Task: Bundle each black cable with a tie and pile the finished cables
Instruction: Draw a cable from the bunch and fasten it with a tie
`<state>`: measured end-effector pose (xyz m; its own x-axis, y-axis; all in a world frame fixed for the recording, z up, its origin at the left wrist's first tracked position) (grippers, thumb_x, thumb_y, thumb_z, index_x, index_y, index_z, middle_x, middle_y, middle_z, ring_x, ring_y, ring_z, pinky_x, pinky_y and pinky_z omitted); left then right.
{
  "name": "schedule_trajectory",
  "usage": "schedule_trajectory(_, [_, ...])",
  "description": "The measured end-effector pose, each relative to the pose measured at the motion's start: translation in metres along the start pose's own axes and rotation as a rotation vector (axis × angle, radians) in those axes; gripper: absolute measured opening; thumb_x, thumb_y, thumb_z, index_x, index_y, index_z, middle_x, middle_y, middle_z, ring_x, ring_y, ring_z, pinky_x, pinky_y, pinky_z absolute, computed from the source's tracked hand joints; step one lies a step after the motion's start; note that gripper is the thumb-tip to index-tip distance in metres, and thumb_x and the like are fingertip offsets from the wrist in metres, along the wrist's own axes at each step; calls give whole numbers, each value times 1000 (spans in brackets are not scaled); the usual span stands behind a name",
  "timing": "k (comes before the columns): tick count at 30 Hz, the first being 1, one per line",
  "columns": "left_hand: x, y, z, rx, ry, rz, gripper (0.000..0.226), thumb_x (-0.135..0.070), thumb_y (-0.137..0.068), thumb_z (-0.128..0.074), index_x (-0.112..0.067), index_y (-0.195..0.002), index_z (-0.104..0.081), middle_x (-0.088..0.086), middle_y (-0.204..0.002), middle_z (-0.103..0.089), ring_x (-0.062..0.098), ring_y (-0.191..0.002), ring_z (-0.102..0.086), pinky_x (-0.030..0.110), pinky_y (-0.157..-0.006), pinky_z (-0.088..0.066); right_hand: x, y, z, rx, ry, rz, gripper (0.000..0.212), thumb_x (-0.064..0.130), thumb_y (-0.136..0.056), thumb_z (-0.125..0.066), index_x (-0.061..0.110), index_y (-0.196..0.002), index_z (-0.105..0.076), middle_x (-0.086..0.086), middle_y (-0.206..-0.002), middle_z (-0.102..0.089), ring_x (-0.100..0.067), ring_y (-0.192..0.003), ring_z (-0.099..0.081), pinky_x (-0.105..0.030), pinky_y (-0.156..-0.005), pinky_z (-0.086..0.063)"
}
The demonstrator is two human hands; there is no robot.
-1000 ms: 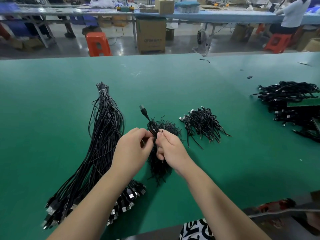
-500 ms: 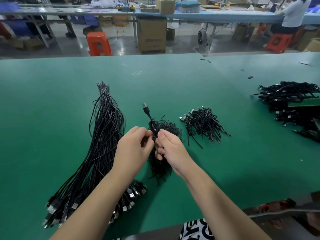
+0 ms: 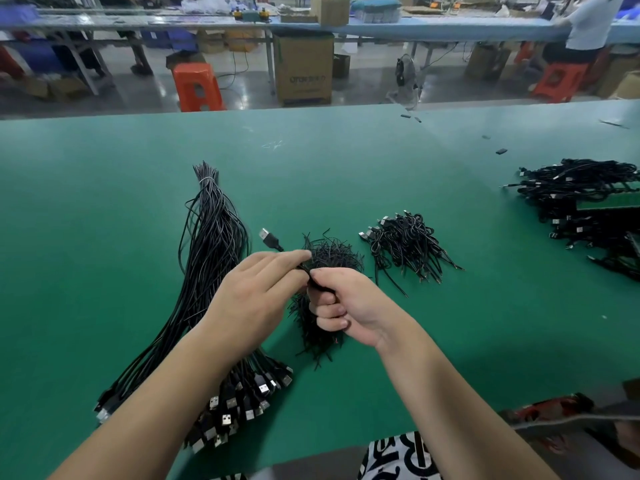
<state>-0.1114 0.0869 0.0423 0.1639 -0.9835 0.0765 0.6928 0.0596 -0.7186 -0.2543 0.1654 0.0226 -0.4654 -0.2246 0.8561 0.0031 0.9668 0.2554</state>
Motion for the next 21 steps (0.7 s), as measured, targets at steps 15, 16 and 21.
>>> schedule_trajectory(15, [-10, -11, 7, 18, 369, 763, 10, -8, -90, -71, -18, -87, -74, -15, -80, -67, 5, -78, -61, 14, -72, -44, -8, -1, -9, -275, 955, 407, 30, 39, -103, -35, 33, -78, -52, 13, -65, -49, -6, -62, -43, -29, -60, -35])
schedule_trajectory(16, [-10, -10, 6, 15, 413, 835, 11, -11, -91, -71, -21, -86, -74, -16, -79, -68, 3, -78, -62, 11, -70, -43, -8, 1, -9, -287, 1040, 449, 30, 43, -102, -35, 27, -82, -51, 10, -66, -49, -9, -64, -45, -32, -61, -37])
schedule_trajectory(21, [-9, -1, -3, 38, 642, 1112, 16, -19, -92, -71, -27, -79, -75, -18, -75, -71, -2, -72, -63, 9, -65, -44, -6, 5, -7, -333, 1271, 608, 26, 27, -106, -46, 13, -83, -48, 8, -72, -42, -19, -65, -42, -38, -62, -39])
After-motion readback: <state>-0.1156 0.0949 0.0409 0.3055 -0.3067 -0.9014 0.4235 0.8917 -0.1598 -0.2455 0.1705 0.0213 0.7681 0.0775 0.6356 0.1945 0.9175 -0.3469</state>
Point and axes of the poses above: each hand's wrist, its own y-axis away from the middle knuckle, its own z-axis out of the back of the hand, x = y × z, the point moved 2 cm from there along -y, towards the middle knuckle
